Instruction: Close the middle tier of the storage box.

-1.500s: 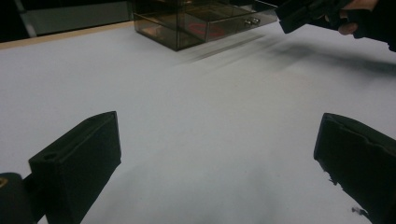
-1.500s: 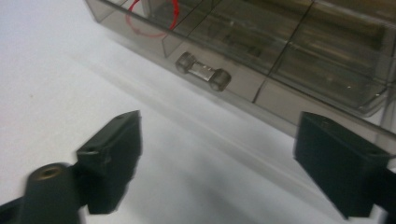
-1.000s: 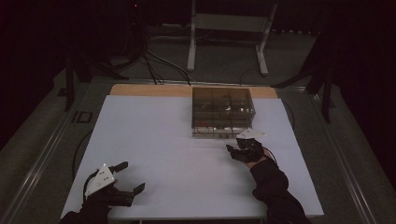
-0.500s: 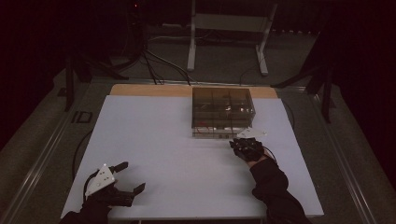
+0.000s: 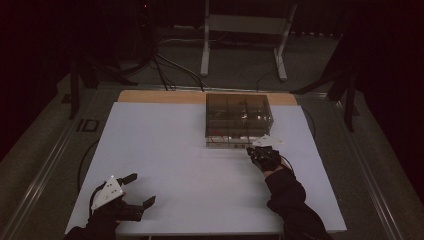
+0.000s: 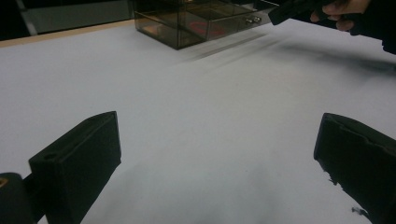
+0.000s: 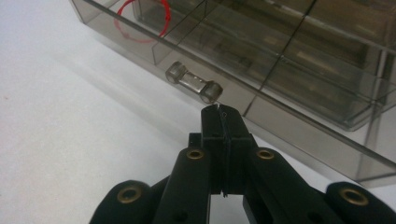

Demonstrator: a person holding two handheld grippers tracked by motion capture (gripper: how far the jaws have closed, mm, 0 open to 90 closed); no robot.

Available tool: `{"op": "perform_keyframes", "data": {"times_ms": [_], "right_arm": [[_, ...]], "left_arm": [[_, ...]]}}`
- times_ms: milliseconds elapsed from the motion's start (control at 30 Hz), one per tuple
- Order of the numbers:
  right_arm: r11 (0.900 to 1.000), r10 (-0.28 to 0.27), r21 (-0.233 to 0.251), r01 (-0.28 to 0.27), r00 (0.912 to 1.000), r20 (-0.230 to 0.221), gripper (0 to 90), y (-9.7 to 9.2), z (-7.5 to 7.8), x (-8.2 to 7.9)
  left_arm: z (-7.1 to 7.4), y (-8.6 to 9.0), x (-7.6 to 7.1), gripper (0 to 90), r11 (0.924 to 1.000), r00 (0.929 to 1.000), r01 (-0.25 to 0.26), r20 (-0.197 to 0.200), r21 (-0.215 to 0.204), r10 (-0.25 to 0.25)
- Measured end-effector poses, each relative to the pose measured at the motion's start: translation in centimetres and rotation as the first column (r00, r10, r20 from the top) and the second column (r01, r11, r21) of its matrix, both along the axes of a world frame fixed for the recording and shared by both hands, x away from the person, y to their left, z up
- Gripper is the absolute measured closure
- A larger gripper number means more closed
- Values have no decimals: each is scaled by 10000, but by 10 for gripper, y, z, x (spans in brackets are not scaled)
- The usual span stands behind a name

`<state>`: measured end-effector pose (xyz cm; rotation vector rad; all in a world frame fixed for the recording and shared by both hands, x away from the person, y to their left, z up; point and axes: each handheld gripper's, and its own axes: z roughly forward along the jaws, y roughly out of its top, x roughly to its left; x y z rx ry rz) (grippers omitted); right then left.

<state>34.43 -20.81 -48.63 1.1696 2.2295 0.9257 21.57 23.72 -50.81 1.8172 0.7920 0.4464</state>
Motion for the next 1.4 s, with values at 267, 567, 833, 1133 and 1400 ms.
{"op": "perform_keyframes", "data": {"times_ms": [267,567,833,1133,1400], "right_arm": [[10000,-61,-72,62,9999,154,900,1,-1,3],[9993,-60,-367,67,9998,188,900,7,-5,7],[9987,-220,-448,228,9996,189,900,4,-7,10],[9988,-197,-439,205,9996,190,900,8,-8,13],[9986,-209,-489,217,9996,170,900,8,-10,14]], "left_arm": [[0,0,0,22,10000,10000,-13,6,-15,13],[0,0,0,22,10000,10000,-10,3,-11,10],[0,0,0,22,10000,10000,4,44,-8,-4],[0,0,0,22,10000,10000,-2,20,-2,2],[0,0,0,22,10000,10000,3,20,27,-3]]}}
